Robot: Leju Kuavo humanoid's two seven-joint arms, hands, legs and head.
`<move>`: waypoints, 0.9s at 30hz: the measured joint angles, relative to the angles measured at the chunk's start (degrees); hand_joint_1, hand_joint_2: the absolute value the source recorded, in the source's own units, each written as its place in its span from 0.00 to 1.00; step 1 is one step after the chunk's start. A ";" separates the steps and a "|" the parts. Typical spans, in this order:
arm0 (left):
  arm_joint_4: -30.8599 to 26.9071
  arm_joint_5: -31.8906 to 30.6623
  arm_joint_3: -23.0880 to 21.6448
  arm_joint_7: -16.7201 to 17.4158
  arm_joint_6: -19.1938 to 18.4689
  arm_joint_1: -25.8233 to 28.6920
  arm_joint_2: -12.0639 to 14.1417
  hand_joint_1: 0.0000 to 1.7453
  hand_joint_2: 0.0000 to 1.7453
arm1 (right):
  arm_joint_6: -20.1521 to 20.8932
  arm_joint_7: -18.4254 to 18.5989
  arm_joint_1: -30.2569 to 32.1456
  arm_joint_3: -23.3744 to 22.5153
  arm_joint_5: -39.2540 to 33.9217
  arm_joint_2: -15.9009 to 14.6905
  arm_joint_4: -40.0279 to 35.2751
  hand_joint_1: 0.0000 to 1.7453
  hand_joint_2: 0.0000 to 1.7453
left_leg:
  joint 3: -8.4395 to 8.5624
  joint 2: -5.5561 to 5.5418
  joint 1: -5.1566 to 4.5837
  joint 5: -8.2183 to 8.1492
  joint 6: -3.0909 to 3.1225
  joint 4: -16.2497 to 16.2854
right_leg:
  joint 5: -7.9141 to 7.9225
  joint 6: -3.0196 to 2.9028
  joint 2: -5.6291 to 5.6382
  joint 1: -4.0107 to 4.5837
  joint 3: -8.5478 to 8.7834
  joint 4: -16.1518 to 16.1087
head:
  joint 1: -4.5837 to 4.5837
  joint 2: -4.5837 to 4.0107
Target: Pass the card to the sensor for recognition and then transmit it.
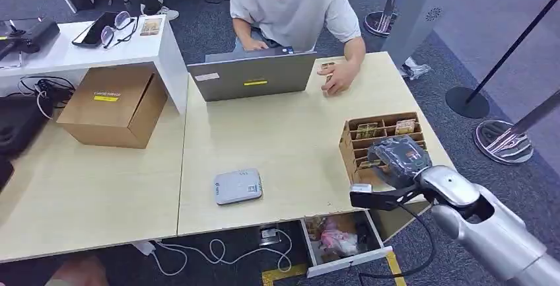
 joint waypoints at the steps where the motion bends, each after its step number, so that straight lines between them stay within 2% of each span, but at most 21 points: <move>1: 0.00 0.00 0.00 0.00 0.00 0.00 0.00 0.00 0.00 | 0.00 0.00 0.00 0.02 0.00 0.00 0.00 0.45 1.00 | 0.00 0.00 0.00 0.00 0.00 0.00 | 0.00 0.00 0.00 0.00 0.00 0.00 | 0.00 0.00; 2: 0.00 0.00 0.00 0.00 0.00 0.00 0.00 0.00 0.00 | 0.00 0.00 0.00 0.02 0.00 0.00 0.00 0.29 1.00 | 0.00 0.00 0.00 0.00 0.00 0.00 | 0.00 0.00 0.00 0.00 0.00 0.00 | 0.00 0.00; 6: 0.00 0.00 0.00 0.00 0.00 0.00 -0.04 0.00 0.00 | 0.00 0.00 0.00 0.11 0.00 0.00 0.00 0.26 1.00 | 0.00 0.00 0.00 0.00 0.00 0.00 | 0.00 0.00 0.00 0.00 0.00 0.00 | 0.00 0.00; 8: 0.00 0.00 0.00 0.00 0.00 0.00 -0.07 0.00 0.00 | 0.02 0.02 0.00 0.18 0.00 0.00 0.00 0.20 1.00 | 0.00 0.00 0.00 0.00 0.00 0.00 | 0.00 0.00 0.00 0.00 0.00 0.00 | 0.00 0.00; 9: 0.00 0.00 0.00 0.00 0.00 -0.01 -0.07 0.00 0.00 | 0.02 0.02 0.00 0.22 0.00 0.00 0.00 0.20 1.00 | 0.00 0.00 0.00 0.00 0.00 0.00 | 0.00 0.00 0.00 0.00 0.00 0.00 | 0.00 0.00; 11: 0.00 0.00 0.00 0.00 0.00 -0.01 -0.07 0.00 0.00 | 0.02 0.11 0.00 0.31 0.00 0.00 0.00 0.27 1.00 | 0.00 0.00 0.00 0.00 0.00 0.00 | 0.00 0.00 0.00 0.00 0.00 0.00 | 0.00 0.00; 27: 0.00 -0.02 0.00 0.11 0.02 -0.20 -0.39 0.00 0.00 | 0.33 0.35 0.05 1.14 0.24 0.09 0.35 0.27 1.00 | 0.00 0.00 0.00 0.00 0.00 0.00 | 0.00 0.00 0.00 0.00 0.00 0.00 | 0.00 0.00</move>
